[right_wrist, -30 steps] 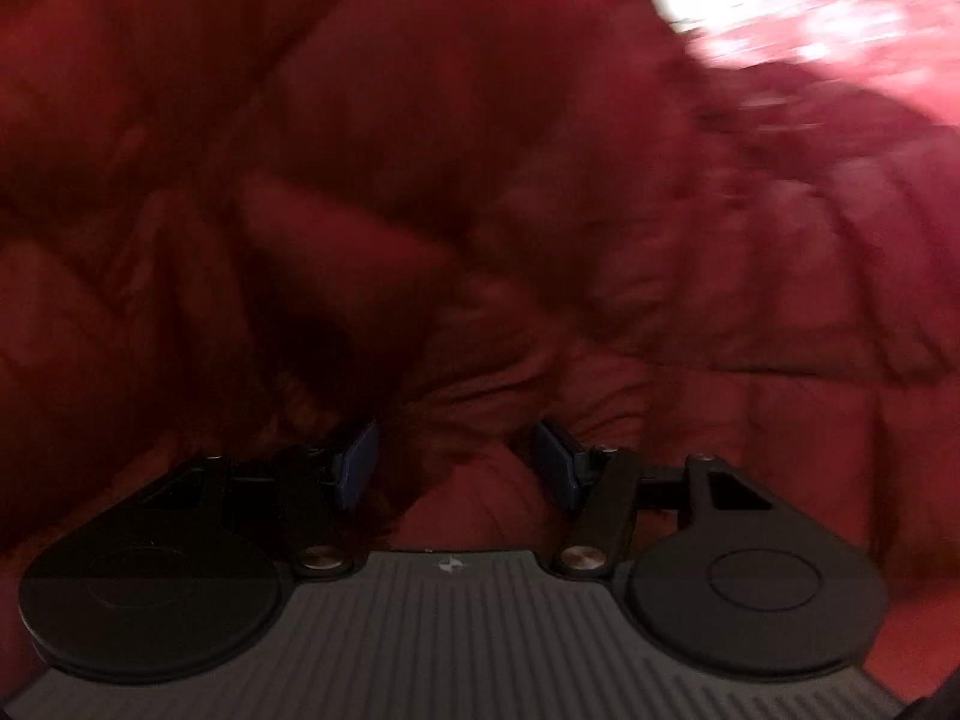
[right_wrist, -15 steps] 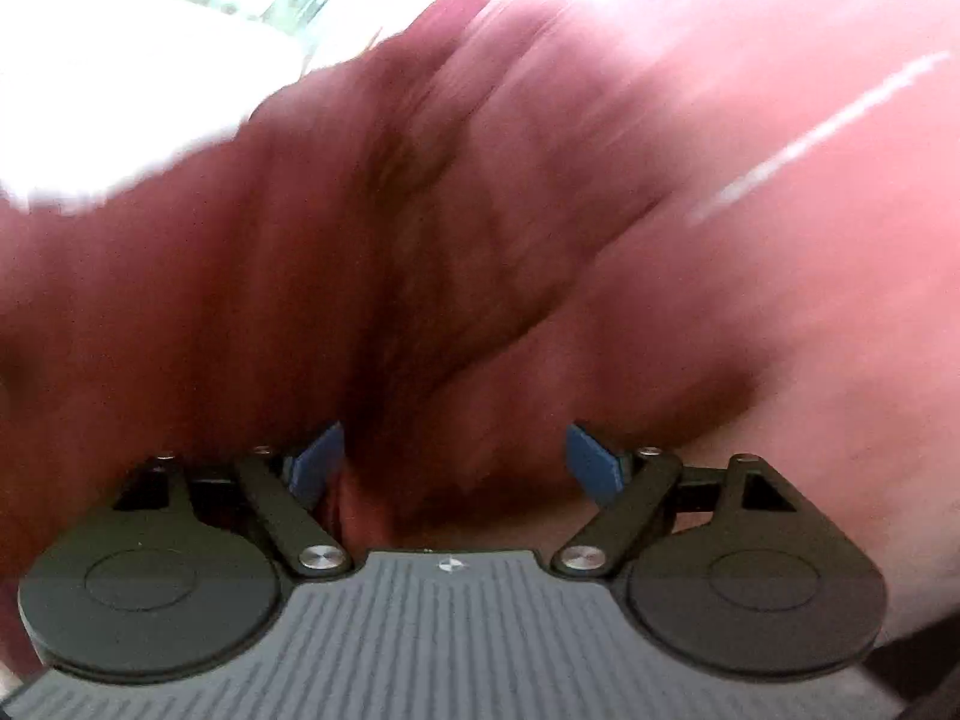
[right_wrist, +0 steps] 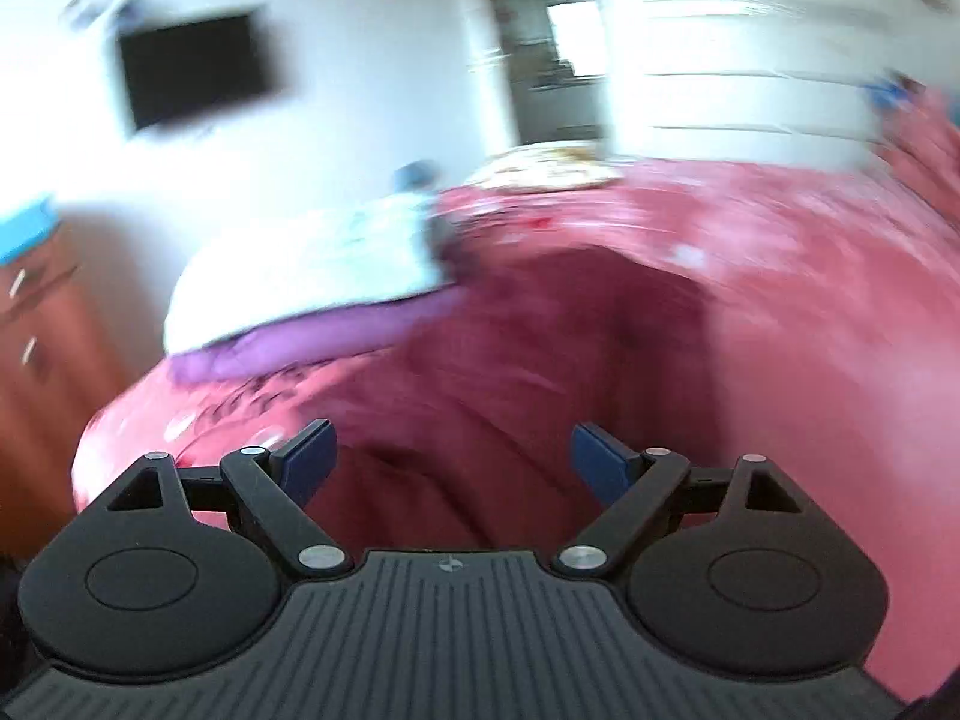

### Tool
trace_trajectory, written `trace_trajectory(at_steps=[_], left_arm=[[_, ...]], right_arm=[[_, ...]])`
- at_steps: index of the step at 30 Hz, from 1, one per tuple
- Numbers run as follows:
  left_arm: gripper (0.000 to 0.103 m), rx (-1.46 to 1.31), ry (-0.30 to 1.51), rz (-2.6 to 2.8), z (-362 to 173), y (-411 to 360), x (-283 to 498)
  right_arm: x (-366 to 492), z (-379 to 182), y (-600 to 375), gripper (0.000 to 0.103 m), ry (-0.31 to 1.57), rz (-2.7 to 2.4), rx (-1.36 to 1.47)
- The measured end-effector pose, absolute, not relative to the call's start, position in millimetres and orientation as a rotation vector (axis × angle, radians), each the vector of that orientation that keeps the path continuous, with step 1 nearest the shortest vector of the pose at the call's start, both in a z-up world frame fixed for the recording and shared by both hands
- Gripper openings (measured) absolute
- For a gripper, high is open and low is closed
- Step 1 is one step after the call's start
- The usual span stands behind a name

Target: Fold large clothes

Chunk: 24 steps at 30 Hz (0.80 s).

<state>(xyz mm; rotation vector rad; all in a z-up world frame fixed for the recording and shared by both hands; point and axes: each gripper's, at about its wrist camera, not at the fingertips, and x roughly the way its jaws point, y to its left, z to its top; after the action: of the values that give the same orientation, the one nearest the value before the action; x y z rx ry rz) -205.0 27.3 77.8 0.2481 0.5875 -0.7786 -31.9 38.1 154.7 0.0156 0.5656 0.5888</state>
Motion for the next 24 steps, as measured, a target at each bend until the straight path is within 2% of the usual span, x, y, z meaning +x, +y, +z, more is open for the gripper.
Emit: trace_trajectory(at_steps=[6, 12, 17, 24], left_arm=[[0.014, 0.273, 0.597, -0.764, 62.3, 25.3, -215.4], [0.014, 0.274, 0.593, -0.77, 55.2, 29.4, -219.9], [0.014, 0.256, 0.602, -0.783, 50.4, 40.0, -224.4], [0.014, 0.23, 0.624, -0.797, 48.6, 43.2, -220.4]], right_arm=[[30.0, 141.6, 147.7, 0.103, 0.697, 0.847, -0.22], [16.4, 98.3, 224.2, 0.103, 0.707, 0.837, -0.524], [10.5, 87.9, 229.8, 0.103, 0.64, 0.762, -0.669], [41.1, 60.9, 217.9, 0.103, 0.799, 0.719, -0.778]])
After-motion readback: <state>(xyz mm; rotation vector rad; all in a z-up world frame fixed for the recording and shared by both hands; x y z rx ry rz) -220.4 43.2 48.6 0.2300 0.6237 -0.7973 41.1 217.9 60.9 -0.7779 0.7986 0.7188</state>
